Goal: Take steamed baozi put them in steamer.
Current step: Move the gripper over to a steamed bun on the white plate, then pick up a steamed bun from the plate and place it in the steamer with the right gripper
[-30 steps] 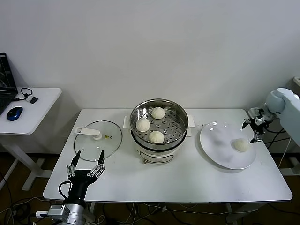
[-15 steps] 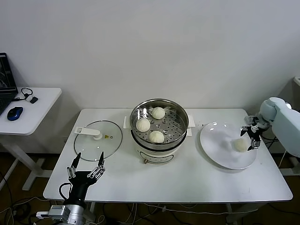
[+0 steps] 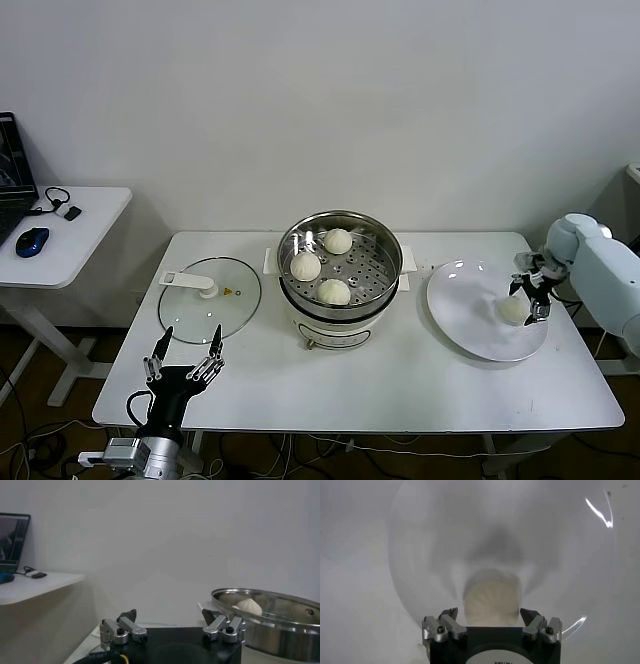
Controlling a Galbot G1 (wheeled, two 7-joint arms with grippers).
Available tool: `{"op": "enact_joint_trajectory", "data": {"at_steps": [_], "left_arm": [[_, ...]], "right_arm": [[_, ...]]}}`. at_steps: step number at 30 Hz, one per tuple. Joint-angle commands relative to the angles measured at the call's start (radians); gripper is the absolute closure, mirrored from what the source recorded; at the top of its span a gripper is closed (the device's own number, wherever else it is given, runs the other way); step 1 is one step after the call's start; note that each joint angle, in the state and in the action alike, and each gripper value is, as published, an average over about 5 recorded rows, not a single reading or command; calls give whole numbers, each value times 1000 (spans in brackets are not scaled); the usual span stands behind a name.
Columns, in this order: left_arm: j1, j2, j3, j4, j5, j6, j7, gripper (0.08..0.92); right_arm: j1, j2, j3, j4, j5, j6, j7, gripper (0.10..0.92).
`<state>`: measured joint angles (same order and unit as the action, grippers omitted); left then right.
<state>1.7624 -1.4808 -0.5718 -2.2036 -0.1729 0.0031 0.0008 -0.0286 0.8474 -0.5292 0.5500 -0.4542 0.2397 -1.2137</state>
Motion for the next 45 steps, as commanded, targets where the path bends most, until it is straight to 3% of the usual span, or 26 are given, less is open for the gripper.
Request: {"op": "enact_joint_trajectory", "data": {"at_steps": [1,10,18,24,35,45], "left_arm": [[1,0,0,0,-1,0,0,177],[3,1,-1,2,1,-1,1,177],[4,-1,0,-1,2,0,1,177],[4,-2,-1,1,2,-1,0,177],[-1,-3,0,0,1,-3,-2,177],[-5,-5,3,1,-1,-8,-2,177]], "right_arm": [[-9,16,21,-20,-33,5,2,203],[-10,21,39,-22,-58,12,5,206],[-8,26,42,-20,-55,11,3,311],[-3,14,27,8,-19,5,-7,342],[168,-51,-220,138,268,-75,-40,350],[505,-87,-581,299,605,-156,-51,355]]}}
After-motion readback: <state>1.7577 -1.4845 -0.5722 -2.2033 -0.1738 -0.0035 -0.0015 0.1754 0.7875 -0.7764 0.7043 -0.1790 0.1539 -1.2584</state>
